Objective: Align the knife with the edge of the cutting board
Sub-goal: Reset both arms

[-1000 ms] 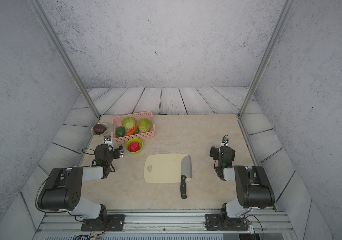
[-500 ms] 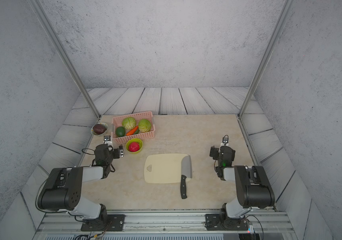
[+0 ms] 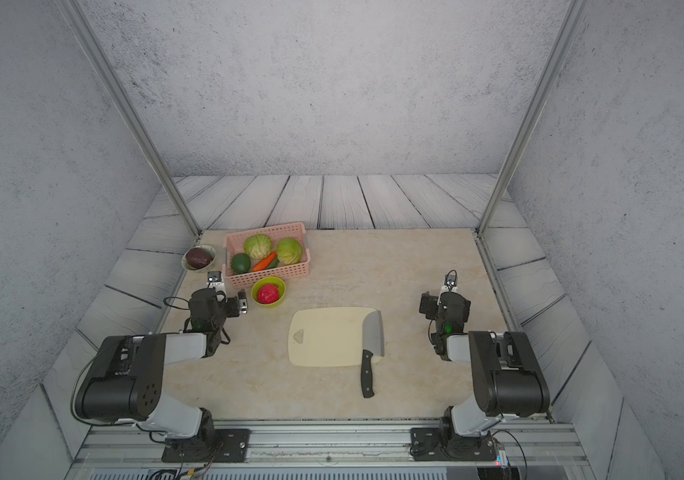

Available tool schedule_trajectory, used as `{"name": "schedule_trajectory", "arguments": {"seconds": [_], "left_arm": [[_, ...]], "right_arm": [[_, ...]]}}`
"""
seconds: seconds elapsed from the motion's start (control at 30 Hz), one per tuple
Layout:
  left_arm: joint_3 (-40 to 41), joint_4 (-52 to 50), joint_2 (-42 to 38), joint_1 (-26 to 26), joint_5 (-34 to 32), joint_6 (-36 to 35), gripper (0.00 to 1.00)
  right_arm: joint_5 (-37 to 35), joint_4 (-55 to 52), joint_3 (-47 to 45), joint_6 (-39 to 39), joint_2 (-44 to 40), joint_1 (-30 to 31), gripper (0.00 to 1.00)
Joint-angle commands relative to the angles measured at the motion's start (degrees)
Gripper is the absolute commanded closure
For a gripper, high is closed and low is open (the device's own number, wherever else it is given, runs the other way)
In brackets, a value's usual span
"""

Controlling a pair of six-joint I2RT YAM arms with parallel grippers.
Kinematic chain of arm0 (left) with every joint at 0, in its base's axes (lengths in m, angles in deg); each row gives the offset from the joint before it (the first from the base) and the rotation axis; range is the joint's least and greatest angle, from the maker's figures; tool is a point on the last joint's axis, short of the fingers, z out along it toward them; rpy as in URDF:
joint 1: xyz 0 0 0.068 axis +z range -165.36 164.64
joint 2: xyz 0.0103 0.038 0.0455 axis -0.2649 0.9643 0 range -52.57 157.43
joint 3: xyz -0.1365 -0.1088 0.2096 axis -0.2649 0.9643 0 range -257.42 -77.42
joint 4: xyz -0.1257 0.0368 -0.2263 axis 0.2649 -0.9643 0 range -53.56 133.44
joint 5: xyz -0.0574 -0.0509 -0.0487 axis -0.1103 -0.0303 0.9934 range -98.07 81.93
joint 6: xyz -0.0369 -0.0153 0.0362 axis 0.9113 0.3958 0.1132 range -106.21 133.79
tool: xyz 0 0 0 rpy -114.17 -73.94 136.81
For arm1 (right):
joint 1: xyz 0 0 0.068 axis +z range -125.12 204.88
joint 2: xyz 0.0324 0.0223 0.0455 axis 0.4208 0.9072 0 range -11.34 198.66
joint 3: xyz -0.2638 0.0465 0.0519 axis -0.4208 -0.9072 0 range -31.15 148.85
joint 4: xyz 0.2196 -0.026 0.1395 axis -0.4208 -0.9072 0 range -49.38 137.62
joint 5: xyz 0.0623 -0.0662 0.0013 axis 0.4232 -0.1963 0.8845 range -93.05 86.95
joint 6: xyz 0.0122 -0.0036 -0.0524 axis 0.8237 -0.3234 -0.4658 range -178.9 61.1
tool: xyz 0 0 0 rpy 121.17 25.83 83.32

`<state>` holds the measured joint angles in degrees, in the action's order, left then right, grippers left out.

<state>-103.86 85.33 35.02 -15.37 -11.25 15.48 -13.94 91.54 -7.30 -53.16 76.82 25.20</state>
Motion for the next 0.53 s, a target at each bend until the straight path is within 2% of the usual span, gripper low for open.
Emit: {"name": "schedule_trajectory", "arguments": {"seconds": [0.0,0.5], "left_arm": [[-0.46,0.50,-0.10,0.25,-0.07,-0.38,0.02],[-0.46,0.47,-0.05,0.19,-0.07,-0.38,0.02]], "right_arm": [[-0.08,-0.56,0.86,-0.10,-1.07,0.28,0.01],[-0.10,-1.12,1.33,-0.13,-0.84,0.28,0.01]]}}
